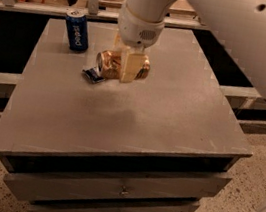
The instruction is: Place orange can upright
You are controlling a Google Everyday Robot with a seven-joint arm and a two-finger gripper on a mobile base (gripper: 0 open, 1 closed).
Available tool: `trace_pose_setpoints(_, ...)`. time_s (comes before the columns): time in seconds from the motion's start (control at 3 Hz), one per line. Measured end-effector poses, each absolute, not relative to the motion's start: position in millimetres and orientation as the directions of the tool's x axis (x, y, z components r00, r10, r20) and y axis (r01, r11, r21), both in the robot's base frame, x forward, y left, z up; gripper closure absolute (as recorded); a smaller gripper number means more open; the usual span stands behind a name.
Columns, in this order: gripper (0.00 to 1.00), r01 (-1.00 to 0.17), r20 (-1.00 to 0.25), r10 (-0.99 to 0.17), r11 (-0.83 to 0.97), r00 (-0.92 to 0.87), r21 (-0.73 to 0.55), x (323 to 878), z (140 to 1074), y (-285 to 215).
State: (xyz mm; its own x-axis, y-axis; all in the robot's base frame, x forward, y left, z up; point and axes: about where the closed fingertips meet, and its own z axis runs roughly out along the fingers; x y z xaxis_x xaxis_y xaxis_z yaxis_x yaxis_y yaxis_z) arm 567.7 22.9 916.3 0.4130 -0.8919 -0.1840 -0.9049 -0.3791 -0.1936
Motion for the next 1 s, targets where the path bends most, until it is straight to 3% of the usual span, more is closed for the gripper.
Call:
trace_pose_setpoints(0.33, 1.0, -0.972, -0.434, -0.877, -0.131, 0.205, -0.193, 579.9, 927.1, -6.9)
trace_pose_setpoints(1.0, 1.0, -0.979, -0.81, -0.585, 0.185, -0.04, -0.085, 588.6, 939.5, -41.0)
